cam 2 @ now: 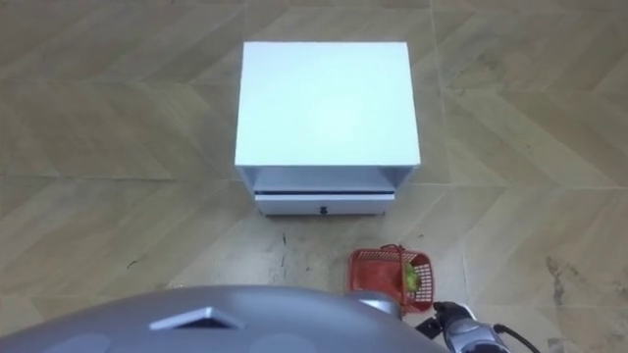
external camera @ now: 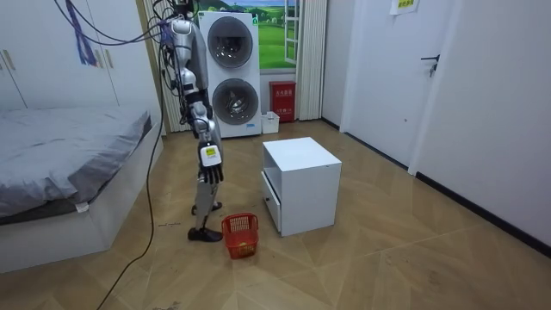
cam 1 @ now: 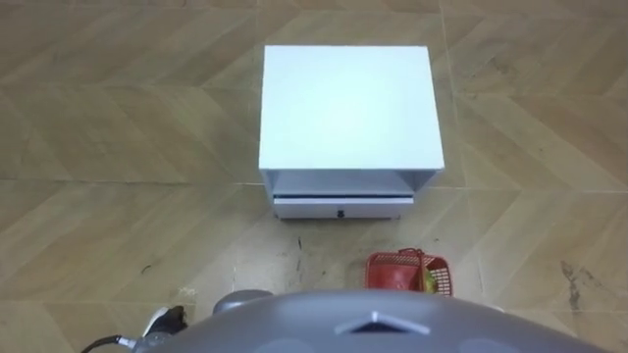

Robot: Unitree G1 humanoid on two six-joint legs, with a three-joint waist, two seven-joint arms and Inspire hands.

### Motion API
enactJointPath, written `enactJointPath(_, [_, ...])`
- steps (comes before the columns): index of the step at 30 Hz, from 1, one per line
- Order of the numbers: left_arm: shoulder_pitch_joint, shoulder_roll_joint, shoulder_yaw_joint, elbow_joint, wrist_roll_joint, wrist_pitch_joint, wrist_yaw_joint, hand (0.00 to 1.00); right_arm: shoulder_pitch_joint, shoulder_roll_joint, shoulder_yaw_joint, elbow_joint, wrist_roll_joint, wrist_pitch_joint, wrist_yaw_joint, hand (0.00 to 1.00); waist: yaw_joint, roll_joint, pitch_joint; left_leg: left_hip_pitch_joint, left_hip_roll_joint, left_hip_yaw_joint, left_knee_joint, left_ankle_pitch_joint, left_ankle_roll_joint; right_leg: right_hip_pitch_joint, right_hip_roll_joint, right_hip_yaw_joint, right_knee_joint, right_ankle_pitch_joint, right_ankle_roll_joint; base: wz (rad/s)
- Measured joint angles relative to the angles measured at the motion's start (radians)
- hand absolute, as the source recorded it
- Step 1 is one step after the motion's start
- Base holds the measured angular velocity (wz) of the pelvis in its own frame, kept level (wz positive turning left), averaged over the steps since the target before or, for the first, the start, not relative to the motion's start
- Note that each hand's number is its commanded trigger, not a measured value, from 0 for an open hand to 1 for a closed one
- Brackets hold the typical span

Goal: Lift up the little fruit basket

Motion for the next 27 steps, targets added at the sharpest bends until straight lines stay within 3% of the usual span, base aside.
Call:
enactJointPath(3, [-0.029, 0.005, 0.001, 0.025, 0.001, -0.014, -0.001, 0.0, -0.01, -0.007, -0.02, -0.005, 0.001, -0.013, -0.025, 0.0, -0.003, 0.004, 0.0039, -0.037, -0.017, 0.008, 0.039, -0.004, 0.021, -0.072, -0.035, 0.003, 0.092, 0.0, 0.0, -0.03])
enactJointPath(6, [-0.043, 0.018, 0.018, 0.052, -0.013, -0.045, -0.002, 0.0, -0.017, -0.009, -0.04, -0.023, 0.005, -0.02, -0.035, 0.0, -0.005, -0.001, 0.0061, -0.077, -0.039, 0.018, 0.065, -0.005, 0.057, -0.121, -0.076, 0.004, 0.138, 0.003, 0.004, -0.03])
enactJointPath(7, [-0.043, 0.027, 0.028, 0.055, -0.012, -0.053, -0.001, 0.0, -0.011, -0.009, -0.045, -0.045, 0.005, -0.019, -0.036, 0.0, -0.003, 0.013, 0.0009, -0.104, -0.036, 0.036, 0.081, -0.013, 0.074, -0.136, -0.081, 0.005, 0.15, 0.008, 0.008, 0.04])
enactJointPath(8, [-0.041, 0.042, 0.031, 0.055, -0.012, -0.06, 0.0, 0.0, -0.011, -0.007, -0.05, -0.058, 0.006, -0.019, -0.038, 0.0, -0.008, 0.009, 0.0103, -0.121, -0.035, 0.044, 0.103, -0.021, 0.086, -0.166, -0.099, 0.001, 0.267, -0.01, -0.013, 0.13])
enactJointPath(9, [-0.038, 0.049, 0.031, 0.056, -0.013, -0.061, 0.0, 0.0, -0.006, -0.007, -0.056, -0.062, 0.011, -0.019, -0.038, 0.0, -0.009, 0.007, 0.0123, -0.125, -0.037, 0.044, 0.111, -0.023, 0.09, -0.173, -0.11, 0.004, 0.349, -0.016, -0.018, 0.18])
enactJointPath(11, [-0.024, 0.073, 0.048, 0.046, -0.018, -0.064, 0.0, 0.0, -0.01, -0.011, -0.055, -0.079, 0.08, -0.023, -0.048, 0.0, 0.026, -0.028, 0.0013, -0.163, -0.052, 0.059, 0.15, -0.032, 0.104, -0.167, -0.127, 0.039, 0.617, -0.018, -0.027, -0.09])
enactJointPath(12, [-0.023, 0.075, 0.049, 0.046, -0.02, -0.063, 0.001, 0.0, -0.025, -0.011, -0.055, -0.079, 0.1, -0.025, -0.052, 0.0, 0.03, -0.034, 0.0005, -0.181, -0.052, 0.064, 0.164, -0.033, 0.106, -0.154, -0.125, 0.041, 0.648, -0.015, -0.03, -0.22])
enactJointPath(14, [-0.04, 0.076, 0.051, 0.057, -0.02, -0.065, 0.0, 0.0, -0.087, -0.013, -0.049, -0.081, 0.156, -0.048, -0.066, 0.0, 0.034, -0.05, -0.0013, -0.293, -0.048, 0.062, 0.25, -0.036, 0.112, -0.085, -0.121, 0.036, 0.631, -0.002, -0.037, -0.04])
enactJointPath(16, [-0.07, 0.08, 0.046, 0.057, -0.041, -0.067, 0.005, 0.0, -0.141, -0.008, -0.022, -0.077, 0.213, -0.074, -0.067, 0.0, 0.038, -0.068, -0.0096, -0.402, -0.047, 0.065, 0.317, -0.036, 0.115, -0.035, -0.122, 0.042, 0.539, 0.005, -0.024, 0.07])
enactJointPath(18, [-0.115, 0.084, 0.039, 0.061, -0.073, -0.069, 0.009, 0.0, -0.195, -0.001, -0.013, -0.075, 0.249, -0.084, -0.068, 0.0, 0.042, -0.079, -0.0047, -0.509, -0.035, 0.068, 0.407, -0.036, 0.116, -0.004, -0.115, 0.051, 0.432, -0.001, -0.016, 0.08])
enactJointPath(19, [-0.148, 0.087, 0.027, 0.062, -0.081, -0.071, 0.014, 0.0, -0.227, 0.004, -0.012, -0.075, 0.271, -0.086, -0.068, 0.0, 0.052, -0.083, -0.001, -0.586, -0.023, 0.067, 0.474, -0.037, 0.115, -0.001, -0.101, 0.061, 0.375, -0.089, 0.016, 0.07])
enactJointPath(20, [-0.164, 0.087, 0.016, 0.062, -0.082, -0.073, 0.021, 0.0, -0.245, 0.004, -0.012, -0.075, 0.28, -0.086, -0.069, 0.0, 0.053, -0.081, 0.0022, -0.621, -0.012, 0.064, 0.505, -0.037, 0.114, -0.007, -0.091, 0.057, 0.364, -0.137, 0.015, 0.03])
enactJointPath(22, [-0.198, 0.092, -0.02, 0.076, -0.12, -0.091, 0.033, 0.0, -0.275, 0.007, 0.001, -0.079, 0.335, -0.084, -0.089, 0.0, 0.069, -0.073, 0.004, -0.729, 0.022, 0.044, 0.599, -0.03, 0.1, -0.064, -0.065, 0.043, 0.398, -0.276, 0.005, 0.02])
enactJointPath(23, [-0.222, 0.096, -0.044, 0.097, -0.126, -0.095, 0.044, 0.0, -0.279, 0.008, 0.007, -0.087, 0.355, -0.083, -0.106, 0.0, 0.07, -0.072, 0.0056, -0.779, 0.026, 0.025, 0.641, -0.029, 0.095, -0.097, -0.06, 0.035, 0.443, -0.334, -0.001, 0.13])
enactJointPath(24, [-0.228, 0.097, -0.052, 0.11, -0.136, -0.098, 0.052, 0.0, -0.281, 0.008, 0.007, -0.088, 0.361, -0.083, -0.115, 0.0, 0.07, -0.073, 0.0068, -0.804, 0.025, 0.018, 0.662, -0.031, 0.093, -0.112, -0.059, 0.033, 0.468, -0.365, -0.003, 0.22])
enactJointPath(26, [-0.247, 0.099, -0.073, 0.146, -0.17, -0.102, 0.071, 0.0, -0.295, 0.007, 0.006, -0.089, 0.383, -0.084, -0.161, 0.0, 0.071, -0.083, 0.0109, -0.891, 0.033, 0.006, 0.753, -0.049, 0.094, -0.191, -0.073, 0.033, 0.605, -0.467, -0.009, 0.17])
enactJointPath(27, [-0.247, 0.099, -0.077, 0.15, -0.182, -0.102, 0.073, 0.0, -0.3, 0.006, 0.005, -0.093, 0.386, -0.085, -0.173, 0.0, 0.074, -0.081, 0.0127, -0.913, 0.04, 0.004, 0.778, -0.057, 0.095, -0.217, -0.077, 0.032, 0.649, -0.479, -0.009, 0.0])
